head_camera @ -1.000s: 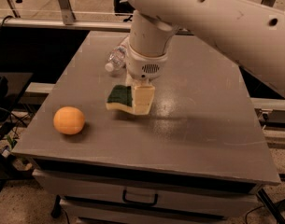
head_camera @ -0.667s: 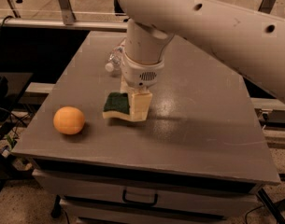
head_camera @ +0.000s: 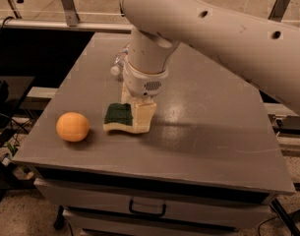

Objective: Move sponge near orange

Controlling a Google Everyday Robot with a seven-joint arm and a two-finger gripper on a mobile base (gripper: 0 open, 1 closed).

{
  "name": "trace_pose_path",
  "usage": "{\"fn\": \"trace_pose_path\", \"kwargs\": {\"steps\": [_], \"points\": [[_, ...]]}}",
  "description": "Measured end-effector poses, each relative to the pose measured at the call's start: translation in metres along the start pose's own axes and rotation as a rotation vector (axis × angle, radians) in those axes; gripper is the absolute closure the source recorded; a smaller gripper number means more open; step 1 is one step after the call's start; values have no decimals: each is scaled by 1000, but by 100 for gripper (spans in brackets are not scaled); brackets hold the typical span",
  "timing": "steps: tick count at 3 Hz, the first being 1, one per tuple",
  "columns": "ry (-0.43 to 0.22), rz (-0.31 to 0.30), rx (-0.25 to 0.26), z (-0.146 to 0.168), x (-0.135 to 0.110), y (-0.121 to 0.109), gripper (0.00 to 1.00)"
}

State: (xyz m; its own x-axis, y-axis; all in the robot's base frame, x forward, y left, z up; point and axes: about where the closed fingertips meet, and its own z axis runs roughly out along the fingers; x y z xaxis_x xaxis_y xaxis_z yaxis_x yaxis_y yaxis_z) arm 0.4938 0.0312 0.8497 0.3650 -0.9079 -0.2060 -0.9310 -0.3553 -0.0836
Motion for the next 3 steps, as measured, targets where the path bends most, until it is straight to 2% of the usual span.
{"fn": "trace_pose_path", "kwargs": {"steps": [2,3], "points": [[-32,2,3,1,-4,-2,5],[-31,1,4,1,-5,-2,0]]}}
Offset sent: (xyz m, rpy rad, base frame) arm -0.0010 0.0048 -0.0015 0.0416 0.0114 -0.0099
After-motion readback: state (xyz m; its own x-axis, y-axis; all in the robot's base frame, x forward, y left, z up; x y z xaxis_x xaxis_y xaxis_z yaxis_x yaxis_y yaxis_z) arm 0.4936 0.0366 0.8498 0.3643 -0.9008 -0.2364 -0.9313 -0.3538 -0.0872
